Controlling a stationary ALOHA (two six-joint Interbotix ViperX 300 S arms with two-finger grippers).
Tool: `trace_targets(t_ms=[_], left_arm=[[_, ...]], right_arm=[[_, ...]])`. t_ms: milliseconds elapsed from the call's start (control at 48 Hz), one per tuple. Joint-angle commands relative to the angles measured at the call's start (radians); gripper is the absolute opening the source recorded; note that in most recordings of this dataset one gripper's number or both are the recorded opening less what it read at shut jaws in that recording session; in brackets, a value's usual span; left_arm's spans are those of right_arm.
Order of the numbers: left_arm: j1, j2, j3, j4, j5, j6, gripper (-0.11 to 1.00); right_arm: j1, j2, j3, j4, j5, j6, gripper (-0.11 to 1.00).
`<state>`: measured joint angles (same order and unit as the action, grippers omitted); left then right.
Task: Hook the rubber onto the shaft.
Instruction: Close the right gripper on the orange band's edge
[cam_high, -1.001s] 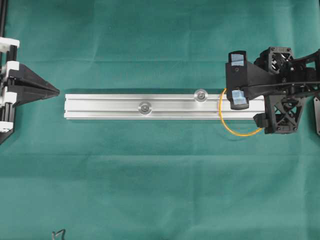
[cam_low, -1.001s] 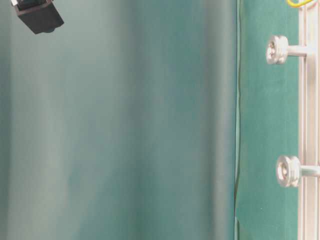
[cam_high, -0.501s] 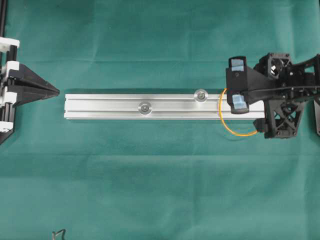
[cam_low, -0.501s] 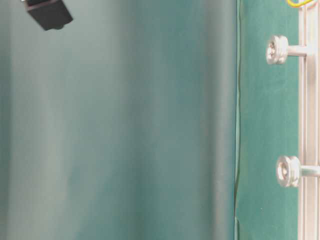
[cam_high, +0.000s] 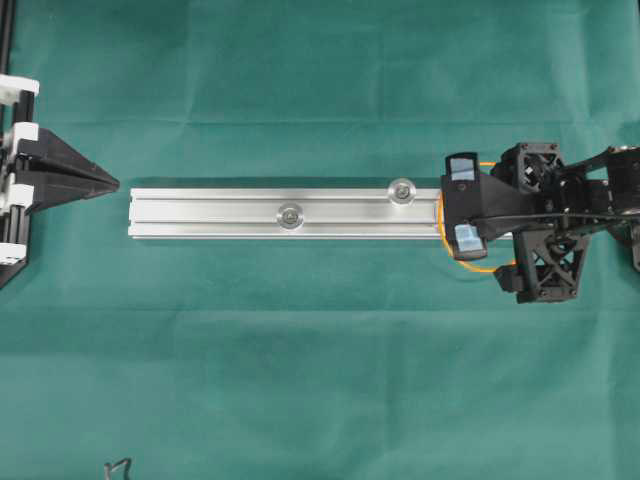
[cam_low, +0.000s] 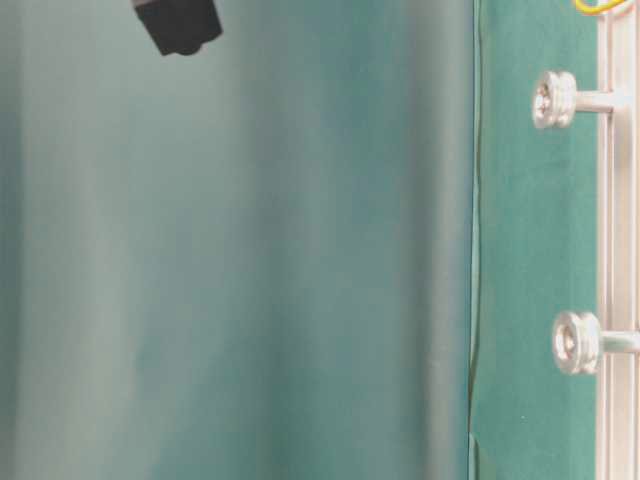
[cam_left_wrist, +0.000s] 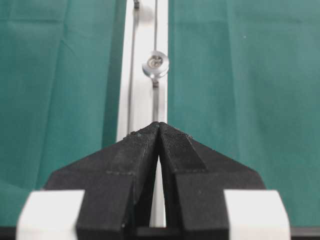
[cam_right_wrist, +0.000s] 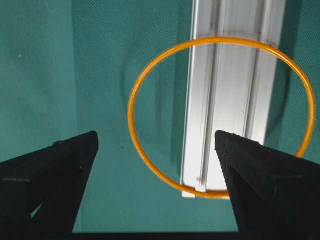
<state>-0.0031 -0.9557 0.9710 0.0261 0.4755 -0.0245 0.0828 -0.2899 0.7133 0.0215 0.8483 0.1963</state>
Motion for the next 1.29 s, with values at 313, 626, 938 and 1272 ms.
trace_targets(t_ms=[313,626,938,1272], left_arm=[[-0.002,0.008,-0.032,0.002,-0.005,0.000,0.00],[-0.002,0.008,-0.032,0.002,-0.006,0.000,0.00],[0.000,0.008,-0.032,0.002,-0.005,0.000,0.00],[0.000,0.008,-0.032,0.002,-0.005,0.000,0.00]], right_arm=[[0.049,0.055,0.049,0.020,-0.120,0.000,0.96],[0.066,0.089,0.095,0.043,-0.189,0.000,0.96],[0.069,0.124,0.127,0.043,-0.262,0.000,0.96],[0.069,0.140,0.132,0.043,-0.284,0.000,0.96]])
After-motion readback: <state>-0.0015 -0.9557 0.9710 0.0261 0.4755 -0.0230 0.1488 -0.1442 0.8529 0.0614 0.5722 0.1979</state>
